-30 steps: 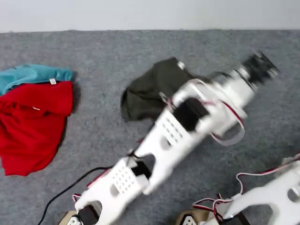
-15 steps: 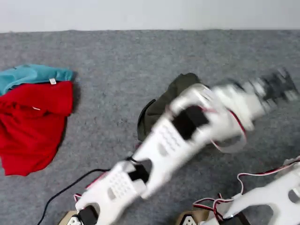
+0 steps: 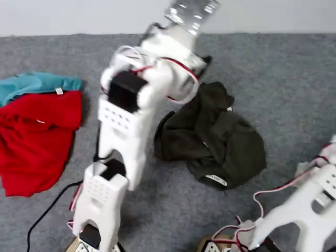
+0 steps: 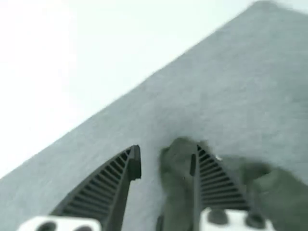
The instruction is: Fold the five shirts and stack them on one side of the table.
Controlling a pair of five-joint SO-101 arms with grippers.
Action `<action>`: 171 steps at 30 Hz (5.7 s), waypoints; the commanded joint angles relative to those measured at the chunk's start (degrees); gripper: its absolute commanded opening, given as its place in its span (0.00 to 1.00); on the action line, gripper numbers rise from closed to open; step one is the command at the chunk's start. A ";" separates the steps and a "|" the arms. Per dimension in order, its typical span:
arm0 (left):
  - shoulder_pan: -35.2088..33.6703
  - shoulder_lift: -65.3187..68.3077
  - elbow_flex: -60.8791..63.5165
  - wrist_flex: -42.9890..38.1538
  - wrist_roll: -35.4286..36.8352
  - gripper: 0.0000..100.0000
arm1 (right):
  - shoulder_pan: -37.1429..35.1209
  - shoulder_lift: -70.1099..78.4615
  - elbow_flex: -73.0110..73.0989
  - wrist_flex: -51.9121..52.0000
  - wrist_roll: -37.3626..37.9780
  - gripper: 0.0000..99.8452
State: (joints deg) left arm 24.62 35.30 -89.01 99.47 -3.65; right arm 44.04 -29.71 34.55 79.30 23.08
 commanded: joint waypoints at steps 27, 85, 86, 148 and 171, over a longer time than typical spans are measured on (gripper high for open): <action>-12.48 -3.43 29.23 0.88 0.79 0.18 | -42.95 13.76 -10.11 -16.57 -2.46 0.25; -16.00 -2.81 30.81 0.88 0.70 0.18 | -46.64 26.77 -19.43 -16.04 -2.29 0.01; -16.00 -2.81 30.81 0.88 0.70 0.18 | -46.64 23.96 -19.43 -14.73 -2.29 0.01; 10.11 21.19 30.46 -17.67 10.81 0.18 | 6.55 -53.23 9.32 12.44 15.82 0.01; -11.52 28.66 32.57 1.23 6.07 0.09 | -6.29 -53.05 15.74 -5.14 9.41 0.01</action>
State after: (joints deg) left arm 18.81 64.75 -61.23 98.77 3.03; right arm 37.89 -83.34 49.49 76.66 33.10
